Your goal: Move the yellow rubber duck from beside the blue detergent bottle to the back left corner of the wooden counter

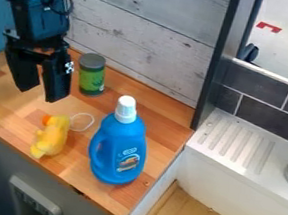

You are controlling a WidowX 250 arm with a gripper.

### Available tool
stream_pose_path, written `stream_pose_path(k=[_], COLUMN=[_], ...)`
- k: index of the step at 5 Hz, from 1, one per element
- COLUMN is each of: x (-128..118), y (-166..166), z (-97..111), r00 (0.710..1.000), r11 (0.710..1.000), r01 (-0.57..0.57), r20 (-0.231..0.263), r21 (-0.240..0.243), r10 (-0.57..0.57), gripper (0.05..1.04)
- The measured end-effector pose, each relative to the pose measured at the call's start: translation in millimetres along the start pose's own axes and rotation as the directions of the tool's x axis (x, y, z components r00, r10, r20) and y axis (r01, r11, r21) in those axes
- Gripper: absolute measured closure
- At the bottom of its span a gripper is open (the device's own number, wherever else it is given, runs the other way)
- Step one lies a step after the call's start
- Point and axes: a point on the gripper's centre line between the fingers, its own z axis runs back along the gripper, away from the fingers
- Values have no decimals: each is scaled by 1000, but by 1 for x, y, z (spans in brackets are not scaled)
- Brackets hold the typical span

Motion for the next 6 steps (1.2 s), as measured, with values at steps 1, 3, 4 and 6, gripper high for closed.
stream_pose_path(k=[1,3,4,6], x=[-2,23,26,26], y=[0,10,13,21], z=[-5,-29,-51,-81], r00=[1000,997,995,982], r11=[1000,990,988,974], r01=[-7,-70,-95,-135], r20=[-18,25,-15,-108], r21=[-8,126,118,181], r10=[7,67,97,156], gripper=[75,75,75,75])
